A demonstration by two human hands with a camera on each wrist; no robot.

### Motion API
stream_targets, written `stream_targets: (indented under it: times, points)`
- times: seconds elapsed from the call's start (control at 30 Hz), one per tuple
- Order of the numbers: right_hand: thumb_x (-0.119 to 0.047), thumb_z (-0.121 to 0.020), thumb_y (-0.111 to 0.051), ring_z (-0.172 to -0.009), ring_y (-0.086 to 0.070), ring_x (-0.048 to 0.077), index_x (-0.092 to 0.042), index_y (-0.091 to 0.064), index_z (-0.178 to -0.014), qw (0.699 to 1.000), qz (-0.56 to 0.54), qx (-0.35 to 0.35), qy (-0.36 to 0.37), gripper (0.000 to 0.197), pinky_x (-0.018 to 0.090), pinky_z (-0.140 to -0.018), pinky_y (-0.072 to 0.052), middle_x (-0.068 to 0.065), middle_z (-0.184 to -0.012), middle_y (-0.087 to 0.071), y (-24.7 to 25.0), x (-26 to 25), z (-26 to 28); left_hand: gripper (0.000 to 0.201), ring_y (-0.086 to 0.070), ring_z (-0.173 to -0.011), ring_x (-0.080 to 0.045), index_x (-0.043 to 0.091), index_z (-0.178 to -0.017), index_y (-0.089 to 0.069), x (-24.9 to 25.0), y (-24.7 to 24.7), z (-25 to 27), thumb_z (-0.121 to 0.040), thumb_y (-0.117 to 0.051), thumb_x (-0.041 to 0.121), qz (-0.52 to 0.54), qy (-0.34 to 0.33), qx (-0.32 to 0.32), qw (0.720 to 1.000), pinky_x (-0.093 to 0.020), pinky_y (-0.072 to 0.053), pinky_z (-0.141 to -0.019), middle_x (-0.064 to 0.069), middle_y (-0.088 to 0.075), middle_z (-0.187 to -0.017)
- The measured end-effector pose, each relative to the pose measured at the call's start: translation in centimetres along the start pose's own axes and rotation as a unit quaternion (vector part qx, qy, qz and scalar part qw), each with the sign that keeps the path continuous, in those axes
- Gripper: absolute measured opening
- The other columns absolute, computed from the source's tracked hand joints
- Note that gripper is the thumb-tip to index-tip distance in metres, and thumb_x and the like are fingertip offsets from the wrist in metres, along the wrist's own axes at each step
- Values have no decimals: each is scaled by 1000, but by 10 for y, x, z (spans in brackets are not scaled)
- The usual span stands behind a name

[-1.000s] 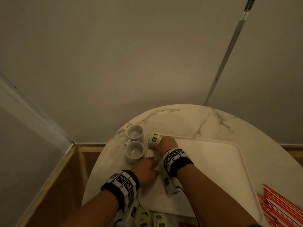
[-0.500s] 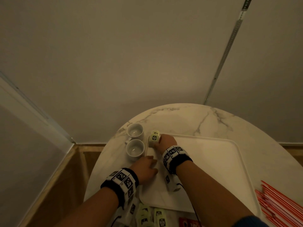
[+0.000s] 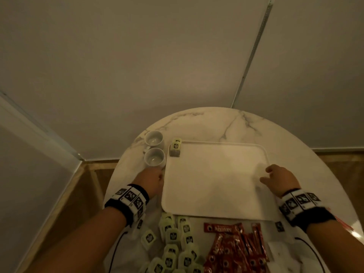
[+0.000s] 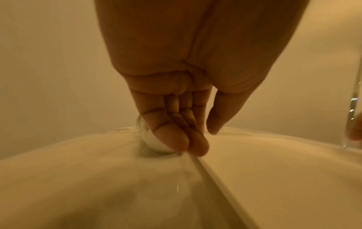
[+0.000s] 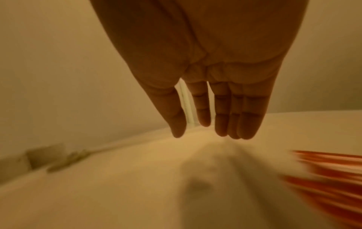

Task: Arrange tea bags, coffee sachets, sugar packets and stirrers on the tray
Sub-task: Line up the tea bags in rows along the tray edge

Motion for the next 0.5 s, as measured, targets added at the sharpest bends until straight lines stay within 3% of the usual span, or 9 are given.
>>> stream_targets:
  times: [0.1, 0.23, 0.37, 0.5]
  points:
    - [-23, -84, -66, -113, -55, 36, -9, -48, -131, 997, 63, -24, -35, 53, 40, -95, -47, 20, -127, -53, -7, 35, 14, 24, -59, -77, -19, 11, -86, -66, 0, -7, 3, -89, -58, 33, -46, 42, -29, 998, -27, -47, -70, -5, -65, -84]
    - [-19, -82, -65, -108, -58, 32, -7, -52, -118, 994, 102, -17, -27, 40, 35, -89, -49, 16, -121, -58, -17, 48, 27, 30, -63, -88, -23, 10, -91, -66, -1, -22, 5, -83, -66, 38, -72, 71, -93, 991, -31, -50, -75, -8, -66, -94]
    - [-17, -86, -60, -105, -60, 26, -6, -56, -112, 988, 150, -18, -16, 29, 28, -83, -46, 13, -116, -61, -16, 44, 39, 27, -63, -93, -25, 8, -97, -67, -2, -27, 8, -81, -70, 29, -61, 86, -80, 991, -32, -52, -82, -11, -67, -103]
    - [-21, -92, -53, -108, -60, 20, -9, -58, -115, 983, 182, -20, -17, 26, 26, -87, -45, 8, -121, -61, -14, 39, 44, 27, -62, -95, -26, 6, -100, -66, -3, -31, 10, -83, -68, 27, -56, 91, -64, 992, -32, -51, -82, -12, -66, -104]
Point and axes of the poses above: each hand's wrist, its own z-axis away from the middle knuckle, its own y-axis out of the back of the hand, x = y × z, the point moved 3 cm from there along -z, towards the middle knuckle
